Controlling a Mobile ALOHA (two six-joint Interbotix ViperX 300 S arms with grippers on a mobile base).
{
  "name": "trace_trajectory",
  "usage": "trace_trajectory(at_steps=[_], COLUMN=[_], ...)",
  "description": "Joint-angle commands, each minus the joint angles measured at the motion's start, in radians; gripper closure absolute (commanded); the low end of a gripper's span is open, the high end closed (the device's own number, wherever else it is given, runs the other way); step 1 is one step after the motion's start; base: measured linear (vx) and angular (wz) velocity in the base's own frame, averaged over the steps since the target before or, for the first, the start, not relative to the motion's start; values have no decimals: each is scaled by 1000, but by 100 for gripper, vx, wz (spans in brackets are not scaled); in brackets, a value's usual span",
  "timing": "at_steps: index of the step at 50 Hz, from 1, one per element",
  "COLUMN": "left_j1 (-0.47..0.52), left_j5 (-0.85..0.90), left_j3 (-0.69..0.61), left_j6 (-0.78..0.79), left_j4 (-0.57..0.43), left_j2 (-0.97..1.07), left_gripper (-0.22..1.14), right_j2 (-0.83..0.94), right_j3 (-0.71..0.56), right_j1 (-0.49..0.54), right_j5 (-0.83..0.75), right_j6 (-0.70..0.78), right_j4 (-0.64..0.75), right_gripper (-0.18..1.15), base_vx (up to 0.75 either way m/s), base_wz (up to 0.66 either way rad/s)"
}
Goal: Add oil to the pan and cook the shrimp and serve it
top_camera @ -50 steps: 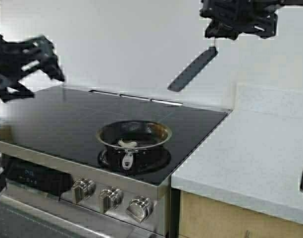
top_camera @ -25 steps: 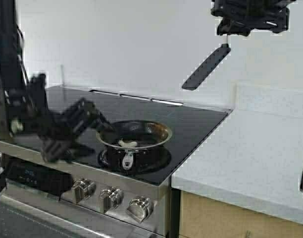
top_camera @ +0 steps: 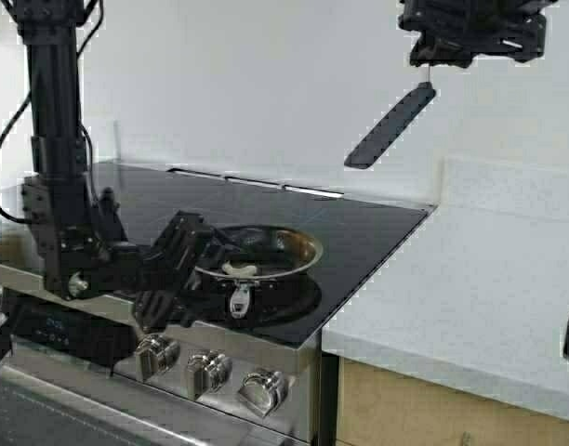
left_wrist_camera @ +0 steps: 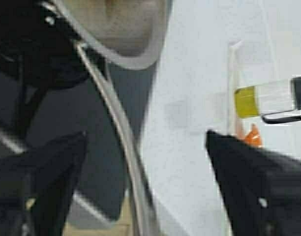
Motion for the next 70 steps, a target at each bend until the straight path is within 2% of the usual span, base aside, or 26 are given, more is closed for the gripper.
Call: trace_trajectory(at_steps=[1, 24, 32, 35, 38, 42, 43, 45, 48, 50, 57, 70], left_j1=[-35, -98, -98, -98, -98, -98, -98, -98, -98, -98, -98, -98], left_j5=[-6, -15, -32, -34, -34, -34, -34, -35, -35, -37, -41, -41], left_j3=[-67, -216, -225, -224, -219, -216, -215, -212, -207, -204, -195, -176], left_j6=[-49, -241, -258, -262, -267, -276, -275, -270, -265, -264, -264, -265], left_j4=[6, 3, 3, 3, 3, 3, 3, 5, 5, 5, 5, 5], left_j2=[15, 84, 84, 84, 86, 87, 87, 84, 84, 80, 77, 71], left_gripper=[-11, -11, -3, 6, 22, 54, 68, 86, 102, 102, 85, 90], right_j2=[-9, -3, -2, -2, -3, -3, -2, -2, -2, 0, 8, 58], right_j3=[-29, -32, -32, -32, -32, -32, -32, -32, -32, -32, -34, -32], right_j1=[5, 5, 5, 5, 5, 5, 5, 5, 5, 5, 5, 6], right_j5=[-6, -6, -8, -6, -8, -6, -6, -8, -6, -6, -12, -66], right_j6=[2, 2, 2, 2, 2, 3, 3, 3, 5, 5, 9, 20], right_j4=[-2, -2, -2, -2, 0, 2, 2, 2, 3, 3, 9, 92], right_gripper=[87, 87, 87, 87, 87, 87, 87, 87, 87, 87, 87, 87], base_vx=[0, 0, 0, 0, 0, 0, 0, 0, 0, 0, 0, 0], base_wz=[0, 0, 0, 0, 0, 0, 0, 0, 0, 0, 0, 0])
